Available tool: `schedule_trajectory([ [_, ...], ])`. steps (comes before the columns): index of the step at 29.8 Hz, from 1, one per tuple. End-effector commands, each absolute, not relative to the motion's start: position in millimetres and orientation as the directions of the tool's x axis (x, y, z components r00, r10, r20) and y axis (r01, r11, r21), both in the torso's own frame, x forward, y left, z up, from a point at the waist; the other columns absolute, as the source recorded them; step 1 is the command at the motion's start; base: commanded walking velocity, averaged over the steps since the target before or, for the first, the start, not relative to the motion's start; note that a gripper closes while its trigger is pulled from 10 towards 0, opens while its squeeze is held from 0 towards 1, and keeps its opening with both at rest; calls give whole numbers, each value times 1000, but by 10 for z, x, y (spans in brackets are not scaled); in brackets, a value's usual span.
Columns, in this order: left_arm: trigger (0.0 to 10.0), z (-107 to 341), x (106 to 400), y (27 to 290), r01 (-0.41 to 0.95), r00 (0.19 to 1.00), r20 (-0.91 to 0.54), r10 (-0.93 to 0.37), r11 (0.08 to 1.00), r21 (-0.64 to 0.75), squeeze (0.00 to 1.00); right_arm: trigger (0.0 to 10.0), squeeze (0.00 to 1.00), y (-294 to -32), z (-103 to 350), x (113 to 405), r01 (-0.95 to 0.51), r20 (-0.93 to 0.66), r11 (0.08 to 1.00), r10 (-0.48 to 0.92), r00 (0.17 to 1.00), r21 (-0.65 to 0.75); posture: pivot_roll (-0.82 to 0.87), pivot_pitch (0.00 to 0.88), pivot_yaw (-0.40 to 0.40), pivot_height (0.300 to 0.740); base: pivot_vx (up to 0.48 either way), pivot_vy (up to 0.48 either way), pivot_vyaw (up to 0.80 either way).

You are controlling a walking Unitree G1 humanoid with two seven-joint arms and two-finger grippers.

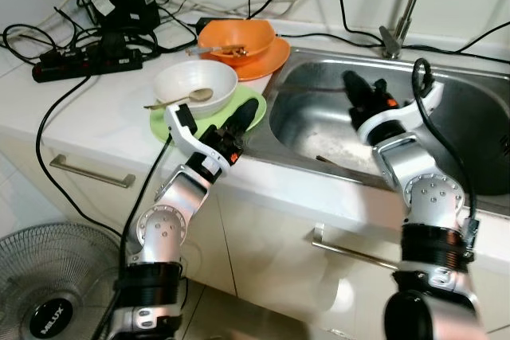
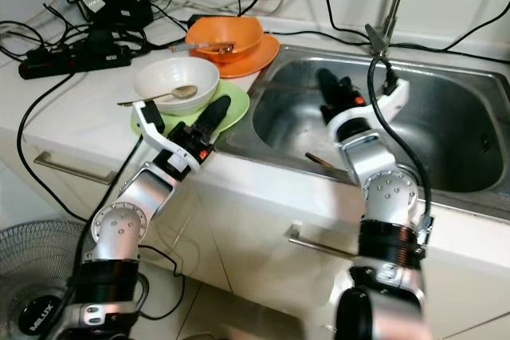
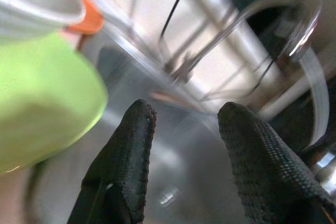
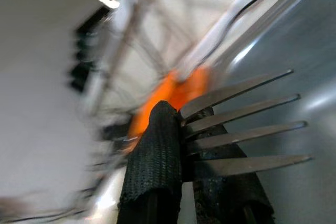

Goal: Kitchen organization

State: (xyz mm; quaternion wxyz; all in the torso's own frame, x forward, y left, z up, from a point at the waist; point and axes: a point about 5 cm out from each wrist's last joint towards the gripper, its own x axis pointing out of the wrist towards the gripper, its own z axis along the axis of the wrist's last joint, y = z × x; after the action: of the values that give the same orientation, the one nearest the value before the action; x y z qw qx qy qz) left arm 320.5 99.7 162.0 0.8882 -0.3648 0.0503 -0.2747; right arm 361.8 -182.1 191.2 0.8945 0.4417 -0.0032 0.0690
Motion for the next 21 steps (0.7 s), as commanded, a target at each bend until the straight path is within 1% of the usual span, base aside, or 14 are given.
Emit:
schedule_trajectory([
  [1, 10000, 1552, 3158, 912, 481, 816, 25, -578, 654, -584, 443, 0, 0, -1755, 1922, 3699, -123, 35, 714, 137, 990, 690, -79, 0, 75, 740, 0, 0, 0],
  [2, 10000, 1511, 3134, 882, 502, 800, -11, -600, 680, -534, 0, 0, 0, -1759, 1899, 3727, -124, 23, 764, 141, 990, 634, -75, 0, 75, 740, 0, 0, 0],
  [3, 10000, 1511, 3134, 882, 502, 800, -11, -600, 680, -534, 0, 0, 0, -1759, 1899, 3727, -124, 23, 764, 141, 990, 634, -75, 0, 75, 740, 0, 0, 0],
  [4, 10000, 1463, 3104, 849, 522, 782, -54, -620, 700, -487, 0, 1490, 0, -1756, 1860, 3768, -126, 3, 834, 147, 989, 538, -71, 0, 77, 740, 0, 0, 0],
  [5, 10000, 1449, 3093, 836, 530, 775, -68, -629, 704, -473, 0, 5020, 0, -1749, 1837, 3792, -131, -9, 869, 154, 988, 476, -69, 0, 78, 740, 0, 0, 0],
  [6, 10000, 1445, 3084, 825, 542, 765, -76, -639, 704, -459, 0, 10000, 0, -1721, 1804, 3814, -148, -30, 892, 178, 984, 428, -65, 0, 79, 740, 0, 0, 0],
  [8, 10000, 1439, 3075, 815, 553, 755, -85, -650, 702, -449, 0, 10000, 0, -1687, 1765, 3838, -170, -55, 911, 205, 977, 375, -61, 0, 82, 740, 0, 0, 0],
  [9, 10000, 1426, 3075, 814, 562, 748, -105, -655, 711, -423, 0, 10000, 0, -1664, 1724, 3882, -183, -71, 919, 221, 973, 348, -56, 0, 84, 740, 0, 0, 0],
  [10, 10000, 1426, 3075, 814, 562, 748, -105, -655, 711, -423, 0, 10000, 0, -1664, 1724, 3882, -183, -71, 919, 221, 973, 348, -56, 0, 84, 740, 0, 0, 0],
  [12, 10000, 1414, 3072, 817, 567, 743, -120, -658, 715, -408, 0, 10000, 0, -1641, 1673, 3924, -201, -97, 941, 235, 967, 272, -50, 0, 88, 740, 0, 0, 0],
  [14, 10000, 1410, 3071, 822, 569, 742, -127, -659, 718, -402, 0, 10000, 0, -1627, 1652, 3934, -212, -112, 945, 245, 963, 249, -48, 0, 90, 740, 0, 0, 0],
  [16, 10000, 1408, 3072, 838, 575, 736, -141, -662, 722, -384, 0, 10000, 0, -1599, 1602, 3960, -240, -161, 956, 267, 950, 170, -41, 0, 92, 740, 0, 0, 0],
  [17, 10000, 1408, 3072, 838, 575, 736, -141, -662, 722, -384, 0, 10000, 0, -1599, 1602, 3960, -240, -161, 956, 267, 950, 170, -41, 0, 92, 740, 0, 0, 0],
  [21, 10000, 1412, 3076, 858, 580, 732, -154, -664, 725, -372, 0, 10000, 0, -1586, 1569, 3985, -272, -218, 960, 279, 935, 63, -31, 0, 94, 740, 0, 0, 0],
])
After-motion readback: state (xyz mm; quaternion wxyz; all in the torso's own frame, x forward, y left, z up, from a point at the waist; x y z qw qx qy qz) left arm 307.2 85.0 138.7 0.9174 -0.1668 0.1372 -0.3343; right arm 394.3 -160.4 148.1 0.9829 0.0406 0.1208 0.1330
